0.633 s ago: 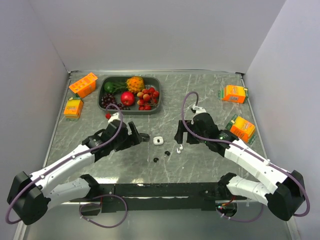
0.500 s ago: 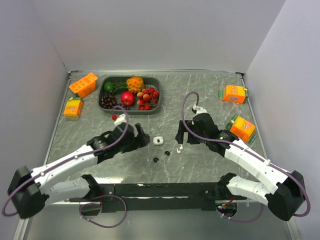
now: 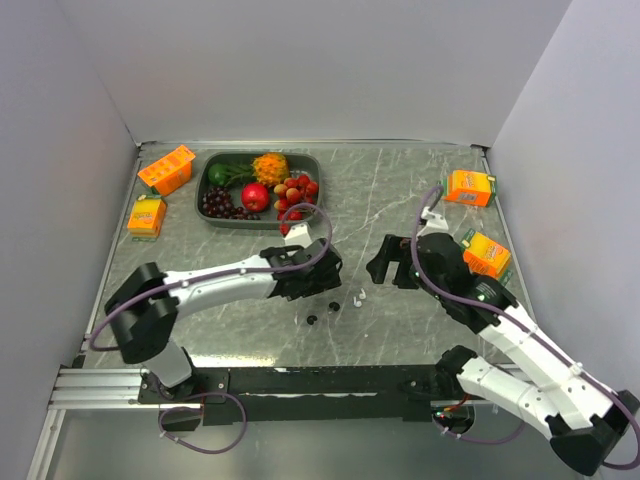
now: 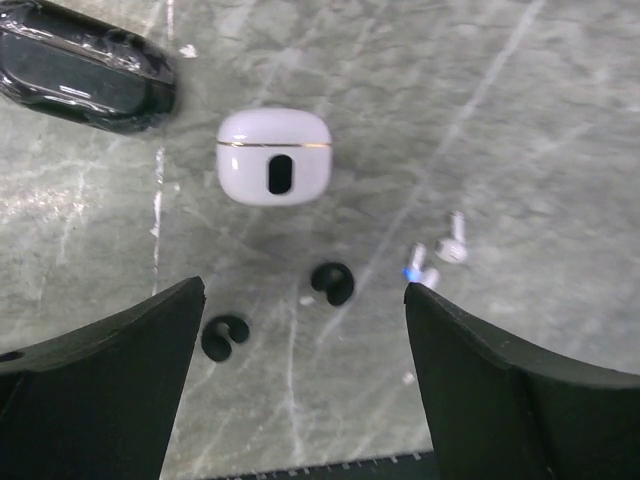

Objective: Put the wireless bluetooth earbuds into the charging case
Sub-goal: Adjust the charging case at the center of the board.

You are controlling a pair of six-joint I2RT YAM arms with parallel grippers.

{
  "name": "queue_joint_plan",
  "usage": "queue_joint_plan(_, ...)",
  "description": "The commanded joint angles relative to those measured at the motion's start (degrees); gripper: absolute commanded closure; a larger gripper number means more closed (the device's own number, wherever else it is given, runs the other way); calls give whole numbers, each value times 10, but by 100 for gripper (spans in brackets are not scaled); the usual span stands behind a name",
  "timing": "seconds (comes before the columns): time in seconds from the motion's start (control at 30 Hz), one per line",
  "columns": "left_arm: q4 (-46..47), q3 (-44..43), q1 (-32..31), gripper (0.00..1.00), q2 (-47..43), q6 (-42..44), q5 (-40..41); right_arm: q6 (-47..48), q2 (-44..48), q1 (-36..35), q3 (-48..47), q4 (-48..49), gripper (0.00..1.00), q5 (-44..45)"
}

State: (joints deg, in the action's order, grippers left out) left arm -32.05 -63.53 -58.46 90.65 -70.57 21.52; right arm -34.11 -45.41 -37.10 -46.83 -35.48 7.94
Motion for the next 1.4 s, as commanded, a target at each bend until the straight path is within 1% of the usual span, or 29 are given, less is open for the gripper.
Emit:
queue_joint_plan(0.0,-53,-42,-6,11,39,-19,34,-25,37,-3,-12,-21,1,8)
queue_joint_plan(0.17,-62,-68,-5,11,74,-13,46,-18,40,-3,0,-20,1,-2)
queue_joint_plan(0.27,-66,-84,-6,12,100,-10,50,-14,39,-2,0,-21,1,-7)
queue_joint_plan(0.4,-74,-103,-4,17,129,-3,60,-7,47,-3,-2,-22,1,-4)
queue_joint_plan(0.53,-86,-121,-3,19,154,4,68,-1,52,-2,-3,-20,1,1)
queue_joint_plan(0.8,-53,-96,27,20,158,24,52,-3,45,-2,6,-13,1,-6)
queue_joint_plan(1.07,-47,-102,29,23,196,61,32,4,41,-3,5,-14,1,5)
queue_joint_plan(1.37,-47,-92,27,29,200,71,34,-1,35,-2,17,-5,1,-1)
